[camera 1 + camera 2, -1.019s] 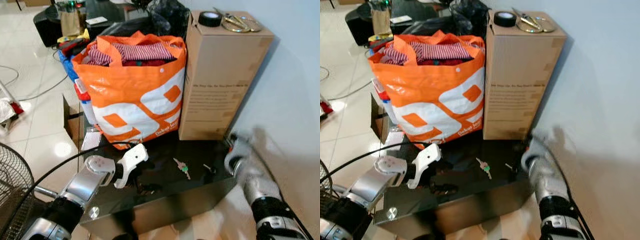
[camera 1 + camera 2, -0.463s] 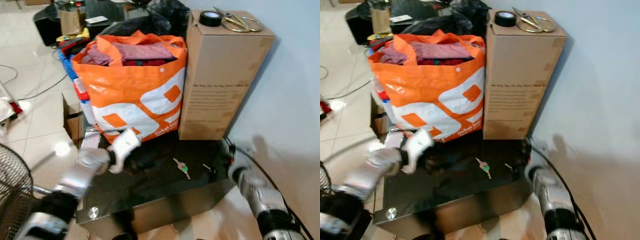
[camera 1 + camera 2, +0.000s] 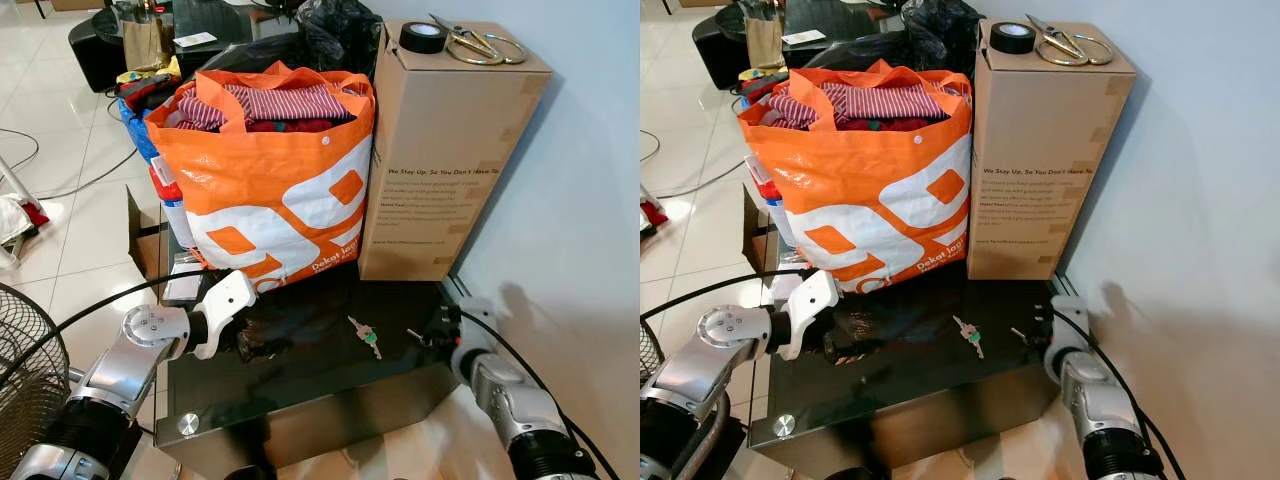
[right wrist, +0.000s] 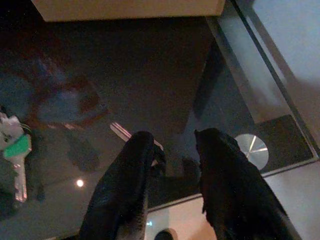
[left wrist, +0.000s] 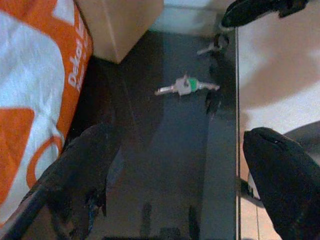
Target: Hang keys on a hook
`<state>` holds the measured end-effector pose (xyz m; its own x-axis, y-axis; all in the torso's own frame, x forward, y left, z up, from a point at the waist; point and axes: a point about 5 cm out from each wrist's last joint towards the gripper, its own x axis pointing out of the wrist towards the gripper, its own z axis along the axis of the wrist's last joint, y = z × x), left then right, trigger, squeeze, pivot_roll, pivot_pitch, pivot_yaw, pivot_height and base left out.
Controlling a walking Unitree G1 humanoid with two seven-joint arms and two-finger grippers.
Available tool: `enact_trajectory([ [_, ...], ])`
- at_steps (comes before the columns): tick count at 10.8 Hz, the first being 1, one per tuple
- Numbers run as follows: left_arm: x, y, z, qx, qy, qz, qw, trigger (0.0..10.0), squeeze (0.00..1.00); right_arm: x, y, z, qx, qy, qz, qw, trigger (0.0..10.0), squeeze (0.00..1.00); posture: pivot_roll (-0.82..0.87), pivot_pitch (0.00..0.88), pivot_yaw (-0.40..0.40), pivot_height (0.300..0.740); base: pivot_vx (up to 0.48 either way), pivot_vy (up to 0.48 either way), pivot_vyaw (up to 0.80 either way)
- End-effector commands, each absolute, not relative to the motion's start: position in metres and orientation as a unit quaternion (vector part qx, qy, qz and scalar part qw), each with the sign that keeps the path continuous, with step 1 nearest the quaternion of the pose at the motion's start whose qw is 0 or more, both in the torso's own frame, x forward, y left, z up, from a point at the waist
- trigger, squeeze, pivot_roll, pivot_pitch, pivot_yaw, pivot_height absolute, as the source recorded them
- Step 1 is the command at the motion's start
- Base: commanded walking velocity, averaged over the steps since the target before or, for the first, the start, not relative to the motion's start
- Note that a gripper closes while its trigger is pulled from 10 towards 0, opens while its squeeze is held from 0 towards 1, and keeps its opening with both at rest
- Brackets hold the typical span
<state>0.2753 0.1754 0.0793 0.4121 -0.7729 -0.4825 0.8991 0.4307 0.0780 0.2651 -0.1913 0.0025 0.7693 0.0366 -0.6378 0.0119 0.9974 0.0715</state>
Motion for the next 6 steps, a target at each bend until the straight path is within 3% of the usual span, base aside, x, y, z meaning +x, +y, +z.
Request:
enact_trajectory([
  [1,0.275,0.177,0.084,0.166,0.180,-0.511,0.824,10.0,0.00,0.264,-0.189,0.004,0.047,0.340,0.015,0.939,10.0,1.00,-0.09,0.000,0.014,0.740,0.000,0.000,0.00],
  [5,0.267,0.179,0.082,0.156,0.187,-0.520,0.819,10.0,0.00,0.262,-0.181,-0.004,0.034,0.353,0.041,0.934,10.0,1.00,-0.08,0.000,0.005,0.740,0.000,0.000,0.00],
  [6,0.267,0.179,0.082,0.157,0.188,-0.518,0.819,10.0,0.00,0.264,-0.180,-0.006,0.017,0.359,0.042,0.932,10.0,0.32,-0.08,0.000,0.006,0.740,0.000,0.000,0.00],
])
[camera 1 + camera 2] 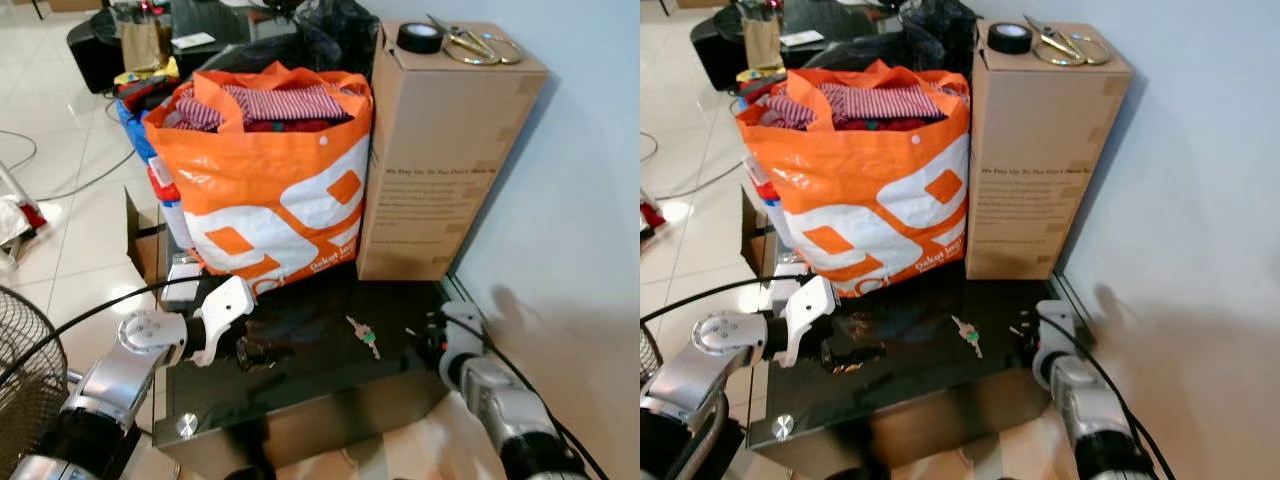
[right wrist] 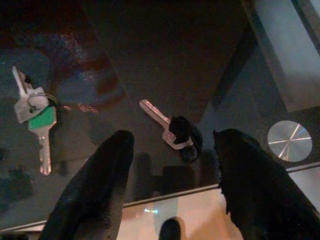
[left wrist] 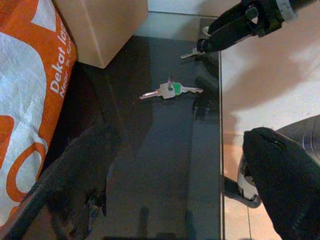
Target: Hang keys on a hook
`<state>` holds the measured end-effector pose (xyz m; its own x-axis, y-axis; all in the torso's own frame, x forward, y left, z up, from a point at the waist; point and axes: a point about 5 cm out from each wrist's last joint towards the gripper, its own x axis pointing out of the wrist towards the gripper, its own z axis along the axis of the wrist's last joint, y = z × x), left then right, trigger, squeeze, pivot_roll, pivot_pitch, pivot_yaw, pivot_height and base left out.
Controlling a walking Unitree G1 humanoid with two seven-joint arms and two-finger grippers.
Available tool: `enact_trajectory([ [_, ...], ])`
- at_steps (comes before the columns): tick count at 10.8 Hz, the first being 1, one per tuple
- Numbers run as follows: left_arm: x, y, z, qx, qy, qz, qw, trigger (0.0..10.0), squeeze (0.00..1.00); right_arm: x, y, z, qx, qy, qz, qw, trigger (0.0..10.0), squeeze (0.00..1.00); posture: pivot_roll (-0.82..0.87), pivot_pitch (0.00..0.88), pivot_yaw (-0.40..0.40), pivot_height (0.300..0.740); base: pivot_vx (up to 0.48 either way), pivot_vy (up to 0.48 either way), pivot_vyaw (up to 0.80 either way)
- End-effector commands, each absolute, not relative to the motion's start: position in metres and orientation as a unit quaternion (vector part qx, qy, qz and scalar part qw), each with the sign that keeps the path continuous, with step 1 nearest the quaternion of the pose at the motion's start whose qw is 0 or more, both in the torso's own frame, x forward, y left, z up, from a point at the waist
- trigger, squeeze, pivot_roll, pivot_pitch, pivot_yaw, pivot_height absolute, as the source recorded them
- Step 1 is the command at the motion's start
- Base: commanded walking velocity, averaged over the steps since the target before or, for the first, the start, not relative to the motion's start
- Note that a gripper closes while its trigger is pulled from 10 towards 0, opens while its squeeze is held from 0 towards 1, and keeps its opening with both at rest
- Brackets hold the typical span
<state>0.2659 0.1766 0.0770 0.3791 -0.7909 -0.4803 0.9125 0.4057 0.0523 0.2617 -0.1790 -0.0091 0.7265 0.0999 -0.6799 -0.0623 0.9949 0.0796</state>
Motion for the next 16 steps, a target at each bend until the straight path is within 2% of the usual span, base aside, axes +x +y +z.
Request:
enact_trajectory([
  [1,0.268,0.179,0.081,0.157,0.189,-0.518,0.819,10.0,0.00,0.266,-0.179,-0.007,0.024,0.362,0.040,0.931,10.0,0.00,-0.08,0.000,0.006,0.740,0.000,0.000,0.00],
  [2,0.268,0.178,0.082,0.157,0.190,-0.519,0.818,10.0,0.00,0.266,-0.181,-0.010,0.027,0.369,0.028,0.928,10.0,0.00,-0.08,0.000,0.007,0.740,0.000,0.000,0.00],
  [3,0.269,0.177,0.082,0.157,0.187,-0.520,0.818,10.0,0.00,0.266,-0.183,-0.014,0.034,0.374,0.012,0.927,9.1,0.00,-0.08,0.000,0.009,0.740,0.000,0.000,0.00],
  [4,0.270,0.176,0.083,0.157,0.186,-0.522,0.818,10.0,0.00,0.266,-0.183,-0.015,0.042,0.376,0.005,0.926,4.0,0.00,-0.08,0.000,0.011,0.740,0.000,0.000,0.00],
  [5,0.271,0.175,0.084,0.158,0.186,-0.525,0.815,10.0,0.00,0.266,-0.184,-0.016,0.045,0.379,0.004,0.924,0.0,0.00,-0.08,0.000,0.019,0.740,0.000,0.000,0.00],
  [16,0.279,0.170,0.087,0.164,0.182,-0.534,0.809,10.0,0.00,0.261,-0.183,-0.026,0.070,0.380,-0.001,0.922,0.0,0.00,-0.09,0.000,0.035,0.740,0.000,0.000,0.00],
])
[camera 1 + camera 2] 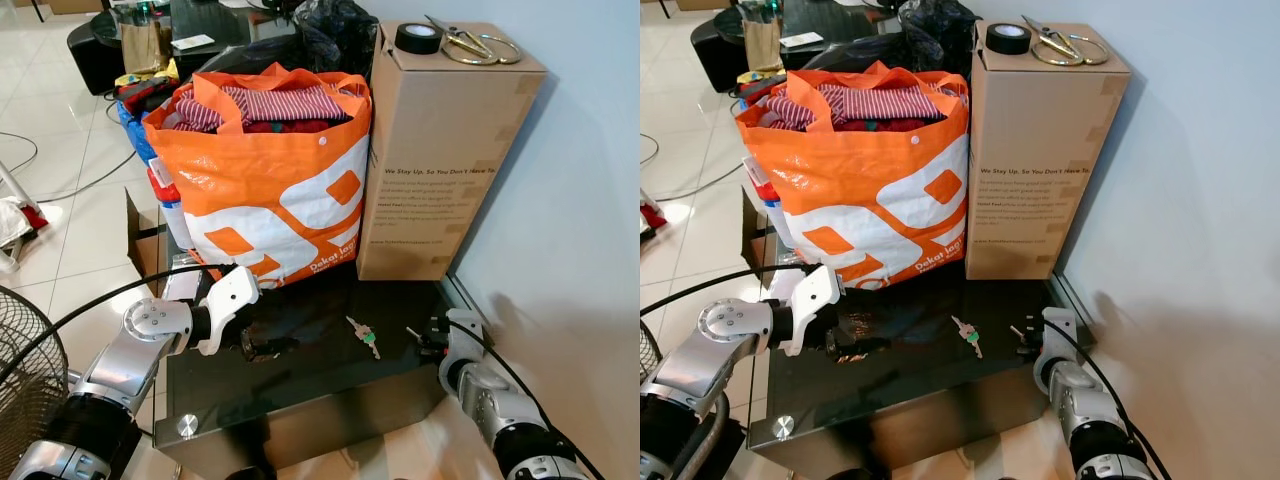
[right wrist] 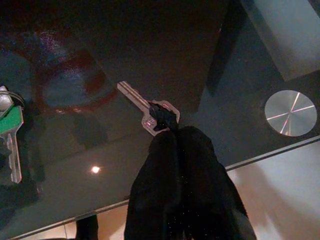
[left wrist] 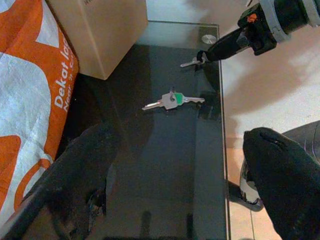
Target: Hang keys on a hook
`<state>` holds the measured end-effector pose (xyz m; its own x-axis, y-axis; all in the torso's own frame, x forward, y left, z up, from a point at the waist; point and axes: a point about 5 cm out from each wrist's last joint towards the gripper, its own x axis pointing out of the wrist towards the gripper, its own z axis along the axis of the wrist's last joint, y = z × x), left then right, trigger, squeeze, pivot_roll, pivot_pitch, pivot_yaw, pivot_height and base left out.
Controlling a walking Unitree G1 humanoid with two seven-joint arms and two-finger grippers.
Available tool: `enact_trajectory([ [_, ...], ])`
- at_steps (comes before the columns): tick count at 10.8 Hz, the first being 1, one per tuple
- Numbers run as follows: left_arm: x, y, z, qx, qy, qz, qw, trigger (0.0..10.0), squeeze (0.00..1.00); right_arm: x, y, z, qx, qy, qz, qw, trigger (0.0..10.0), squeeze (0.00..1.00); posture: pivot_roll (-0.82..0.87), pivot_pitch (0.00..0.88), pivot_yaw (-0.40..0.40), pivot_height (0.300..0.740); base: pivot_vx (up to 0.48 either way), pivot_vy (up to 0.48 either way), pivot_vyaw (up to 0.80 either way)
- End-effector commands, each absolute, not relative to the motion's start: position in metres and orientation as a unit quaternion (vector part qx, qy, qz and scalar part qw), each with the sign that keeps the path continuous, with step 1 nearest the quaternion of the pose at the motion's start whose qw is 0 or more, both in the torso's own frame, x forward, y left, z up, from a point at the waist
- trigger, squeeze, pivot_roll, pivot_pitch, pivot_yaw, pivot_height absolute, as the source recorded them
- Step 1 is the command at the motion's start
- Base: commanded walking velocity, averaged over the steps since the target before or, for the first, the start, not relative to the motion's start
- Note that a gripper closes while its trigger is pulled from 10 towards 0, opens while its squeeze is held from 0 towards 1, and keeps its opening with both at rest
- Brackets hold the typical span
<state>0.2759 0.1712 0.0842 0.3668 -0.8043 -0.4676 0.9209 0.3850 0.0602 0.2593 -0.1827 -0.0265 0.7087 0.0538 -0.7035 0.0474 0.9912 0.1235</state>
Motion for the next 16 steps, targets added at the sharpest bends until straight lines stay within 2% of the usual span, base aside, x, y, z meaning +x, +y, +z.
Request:
enact_trajectory([
  [1,0.279,0.170,0.087,0.163,0.182,-0.534,0.810,10.0,0.00,0.261,-0.181,-0.026,0.073,0.381,-0.002,0.922,0.0,0.00,-0.09,0.000,0.036,0.740,0.000,0.000,0.00],
  [5,0.282,0.170,0.088,0.165,0.181,-0.532,0.810,10.0,0.00,0.263,-0.180,-0.025,0.081,0.374,-0.006,0.924,0.0,0.00,-0.09,0.000,0.043,0.740,0.000,0.000,0.00],
  [7,0.283,0.169,0.089,0.165,0.179,-0.533,0.810,10.0,0.00,0.267,-0.186,-0.013,0.082,0.345,0.005,0.935,0.0,0.00,-0.10,0.000,0.044,0.740,0.000,0.000,0.00],
  [12,0.286,0.167,0.092,0.167,0.172,-0.537,0.809,10.0,0.00,0.254,-0.198,0.024,0.078,0.269,0.026,0.960,0.0,0.00,-0.11,0.000,0.062,0.740,0.000,0.000,0.00],
  [13,0.287,0.166,0.094,0.161,0.161,-0.527,0.819,10.0,0.00,0.252,-0.195,0.039,0.092,0.231,0.036,0.968,0.0,0.00,-0.11,0.000,0.077,0.740,0.000,0.000,0.00],
  [15,0.301,0.158,0.112,0.138,0.087,-0.429,0.889,10.0,0.00,0.244,-0.186,0.071,0.096,0.143,0.065,0.983,0.0,0.00,-0.12,0.000,0.099,0.740,0.000,0.000,0.00],
  [16,0.306,0.154,0.123,0.136,0.051,-0.381,0.913,10.0,0.00,0.238,-0.181,0.083,0.087,0.114,0.077,0.987,0.0,0.00,-0.12,0.000,0.105,0.740,0.000,0.000,0.00],
])
